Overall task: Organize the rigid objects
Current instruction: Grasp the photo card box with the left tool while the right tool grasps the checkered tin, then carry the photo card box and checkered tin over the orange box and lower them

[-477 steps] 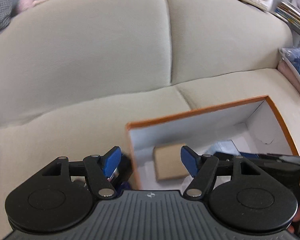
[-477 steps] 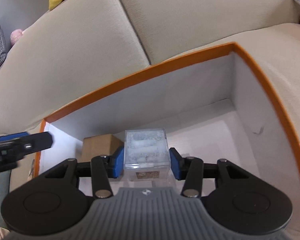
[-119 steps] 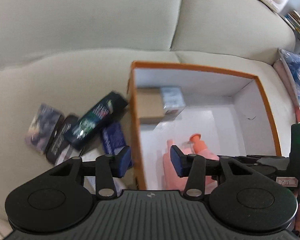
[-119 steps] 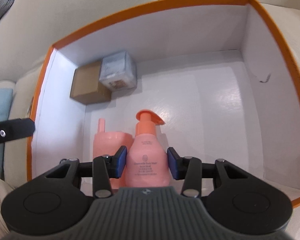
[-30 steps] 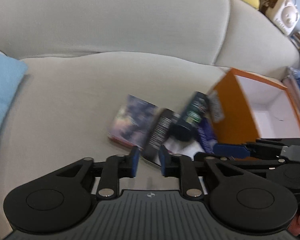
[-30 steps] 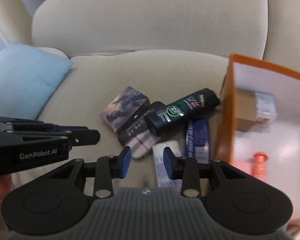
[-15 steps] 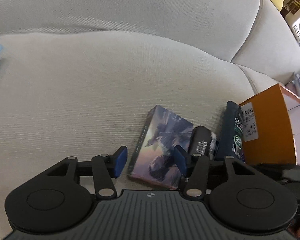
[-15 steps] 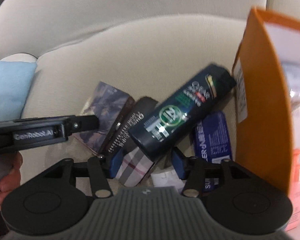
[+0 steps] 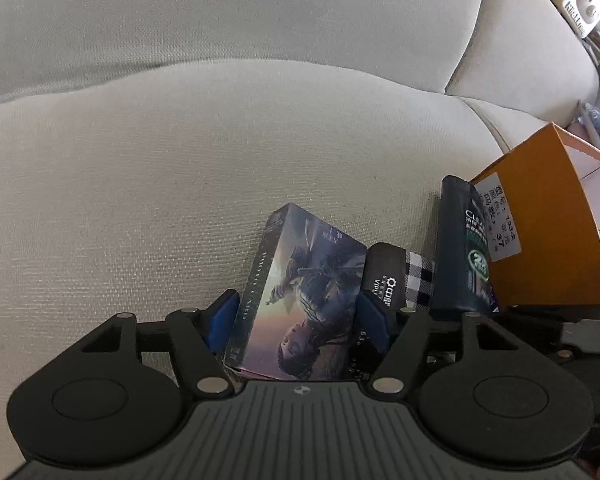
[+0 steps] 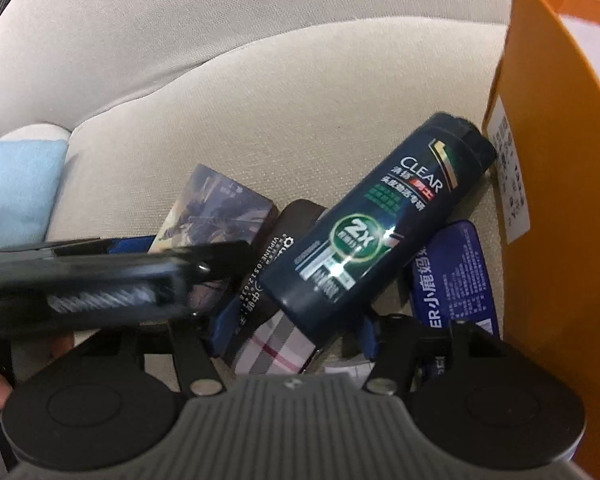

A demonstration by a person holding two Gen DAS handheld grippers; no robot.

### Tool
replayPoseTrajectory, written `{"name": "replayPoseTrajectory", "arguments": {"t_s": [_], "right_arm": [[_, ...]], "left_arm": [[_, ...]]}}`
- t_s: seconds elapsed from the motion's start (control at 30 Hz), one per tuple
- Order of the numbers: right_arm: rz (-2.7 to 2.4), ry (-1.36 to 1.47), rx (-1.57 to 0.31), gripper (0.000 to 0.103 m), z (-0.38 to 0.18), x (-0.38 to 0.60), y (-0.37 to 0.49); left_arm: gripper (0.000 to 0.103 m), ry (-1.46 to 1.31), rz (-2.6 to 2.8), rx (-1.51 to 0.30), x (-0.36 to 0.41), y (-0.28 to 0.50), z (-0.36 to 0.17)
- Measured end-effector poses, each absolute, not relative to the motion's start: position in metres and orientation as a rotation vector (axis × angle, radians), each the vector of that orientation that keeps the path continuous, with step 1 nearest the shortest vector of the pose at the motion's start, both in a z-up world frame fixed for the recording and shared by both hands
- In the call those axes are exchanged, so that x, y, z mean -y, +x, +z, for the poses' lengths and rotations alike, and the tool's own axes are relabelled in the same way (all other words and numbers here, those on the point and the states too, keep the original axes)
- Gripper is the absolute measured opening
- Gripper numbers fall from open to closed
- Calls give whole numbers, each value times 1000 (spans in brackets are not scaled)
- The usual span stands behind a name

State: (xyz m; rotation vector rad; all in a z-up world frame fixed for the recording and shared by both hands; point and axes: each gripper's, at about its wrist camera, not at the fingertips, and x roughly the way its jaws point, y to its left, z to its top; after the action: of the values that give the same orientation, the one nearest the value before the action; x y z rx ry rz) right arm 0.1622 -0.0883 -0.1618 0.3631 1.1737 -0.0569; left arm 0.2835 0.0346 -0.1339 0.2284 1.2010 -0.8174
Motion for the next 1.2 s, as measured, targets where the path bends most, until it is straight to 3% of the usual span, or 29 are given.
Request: {"name": "replayPoseTrajectory", "arguments": {"t_s": [0.1,0.13,0.17,0.33,0.47,0.87,1.2], "right_arm": [[-50,334,-1150,43,-152,87,155],[-36,316,-1132,40,-147,87,153],[-23,297,-1122,34,-143,86,151],[38,245,-1087,22,-126,76,147],[118,200,-1081,17,-116,65,143],[113,173,-1104,21,-121,67,138],[90,216,-1082,18,-121,65,135]], "left_arm": [[65,185,-773,-1220,-44,281,-127],[49,172,-764,-1208,-49,278,-122],[39,150,-773,-1191,-55,276,-114],[25,68,-749,-1231,-79,263,-96],[25,74,-679,-1287,-90,250,-92],[27,1,-583,-1251,-90,253,-101],[25,-56,-559,-1214,-93,237,-98]]}}
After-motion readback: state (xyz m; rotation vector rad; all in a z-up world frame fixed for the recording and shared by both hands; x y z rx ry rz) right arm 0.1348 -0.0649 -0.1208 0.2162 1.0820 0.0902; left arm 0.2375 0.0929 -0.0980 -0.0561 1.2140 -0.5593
